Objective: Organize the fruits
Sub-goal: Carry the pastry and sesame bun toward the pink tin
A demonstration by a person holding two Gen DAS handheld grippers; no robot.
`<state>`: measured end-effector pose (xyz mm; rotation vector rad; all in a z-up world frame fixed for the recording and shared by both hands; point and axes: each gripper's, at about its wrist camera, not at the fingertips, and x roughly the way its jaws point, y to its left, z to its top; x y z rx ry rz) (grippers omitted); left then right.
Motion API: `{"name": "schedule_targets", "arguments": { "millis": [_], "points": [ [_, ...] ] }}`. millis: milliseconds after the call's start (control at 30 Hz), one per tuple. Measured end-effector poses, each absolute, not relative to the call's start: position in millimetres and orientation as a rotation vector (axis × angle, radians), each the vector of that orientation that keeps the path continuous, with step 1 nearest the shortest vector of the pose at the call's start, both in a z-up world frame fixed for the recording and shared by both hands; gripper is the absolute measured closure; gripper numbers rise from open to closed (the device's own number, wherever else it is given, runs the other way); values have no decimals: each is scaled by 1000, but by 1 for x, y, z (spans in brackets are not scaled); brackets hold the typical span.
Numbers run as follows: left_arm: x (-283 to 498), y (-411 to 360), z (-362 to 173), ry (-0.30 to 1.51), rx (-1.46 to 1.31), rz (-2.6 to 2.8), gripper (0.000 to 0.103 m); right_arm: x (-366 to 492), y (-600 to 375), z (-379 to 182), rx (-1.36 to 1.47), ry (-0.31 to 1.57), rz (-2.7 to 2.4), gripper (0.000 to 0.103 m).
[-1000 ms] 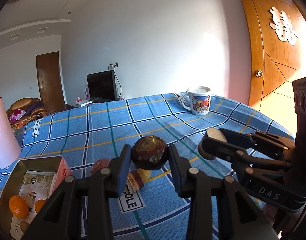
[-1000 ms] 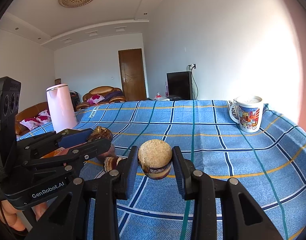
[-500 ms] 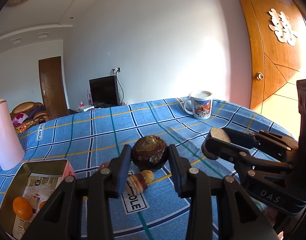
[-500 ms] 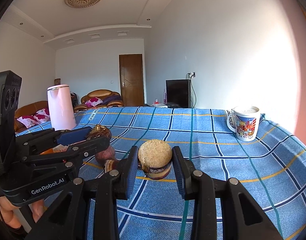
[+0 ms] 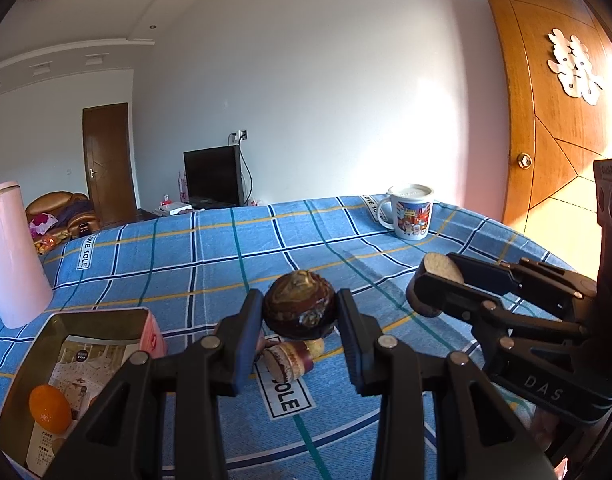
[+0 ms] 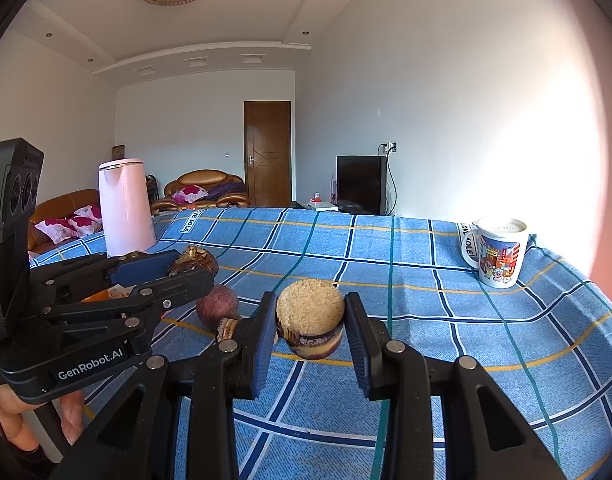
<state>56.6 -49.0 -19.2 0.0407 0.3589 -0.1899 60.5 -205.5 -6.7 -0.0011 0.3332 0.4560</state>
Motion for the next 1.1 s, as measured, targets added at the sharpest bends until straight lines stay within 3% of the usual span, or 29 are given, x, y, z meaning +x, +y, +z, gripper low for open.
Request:
{"name": "schedule_targets", "arguments": {
  "millis": [500,1100],
  "points": [
    [28,33,-9,353,-16,-34,64,70,-130,20,-29,366,655,67],
    [3,134,-43,474,-97,157,64,72,-5,13,-138,469,902,67]
  ]
}}
